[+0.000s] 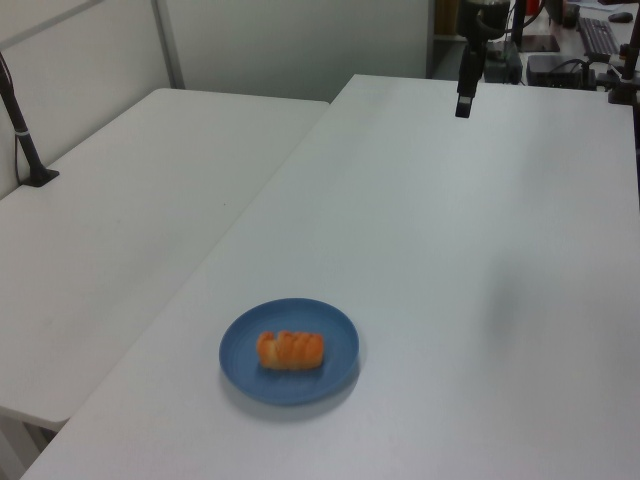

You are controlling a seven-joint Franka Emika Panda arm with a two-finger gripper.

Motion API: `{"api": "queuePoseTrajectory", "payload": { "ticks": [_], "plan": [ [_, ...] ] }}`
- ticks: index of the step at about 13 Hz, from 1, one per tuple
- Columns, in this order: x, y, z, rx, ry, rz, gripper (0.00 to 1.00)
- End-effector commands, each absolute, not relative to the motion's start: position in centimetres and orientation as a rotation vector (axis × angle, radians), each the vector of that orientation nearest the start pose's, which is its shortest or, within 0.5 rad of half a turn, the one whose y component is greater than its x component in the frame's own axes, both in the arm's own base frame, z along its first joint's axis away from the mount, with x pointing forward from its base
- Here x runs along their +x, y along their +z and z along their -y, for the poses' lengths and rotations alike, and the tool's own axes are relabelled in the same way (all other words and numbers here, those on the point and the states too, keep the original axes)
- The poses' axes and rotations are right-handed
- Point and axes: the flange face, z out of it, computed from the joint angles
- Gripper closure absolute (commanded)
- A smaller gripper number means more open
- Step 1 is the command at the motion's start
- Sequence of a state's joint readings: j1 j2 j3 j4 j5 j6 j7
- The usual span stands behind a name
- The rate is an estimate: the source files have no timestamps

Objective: Put the bread on the table
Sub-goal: 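Move the open gripper down toward the orange bread roll on the blue plate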

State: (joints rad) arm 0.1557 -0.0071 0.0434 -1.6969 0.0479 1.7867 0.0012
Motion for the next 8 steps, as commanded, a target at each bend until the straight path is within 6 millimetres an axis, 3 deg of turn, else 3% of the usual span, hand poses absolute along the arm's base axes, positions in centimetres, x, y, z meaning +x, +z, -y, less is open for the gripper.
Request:
{"api": "queuePoseTrajectory", "payload": {
  "ticks": [1,5,8],
  "plan": [
    [55.3,56.8,-14.0,-3.044,-0.064,0.380,0.00],
    [55.5,54.2,-18.6,-3.029,-0.012,0.485,0.00],
    [56.0,53.8,-22.9,-2.998,-0.107,0.548,0.00]
  ]
}}
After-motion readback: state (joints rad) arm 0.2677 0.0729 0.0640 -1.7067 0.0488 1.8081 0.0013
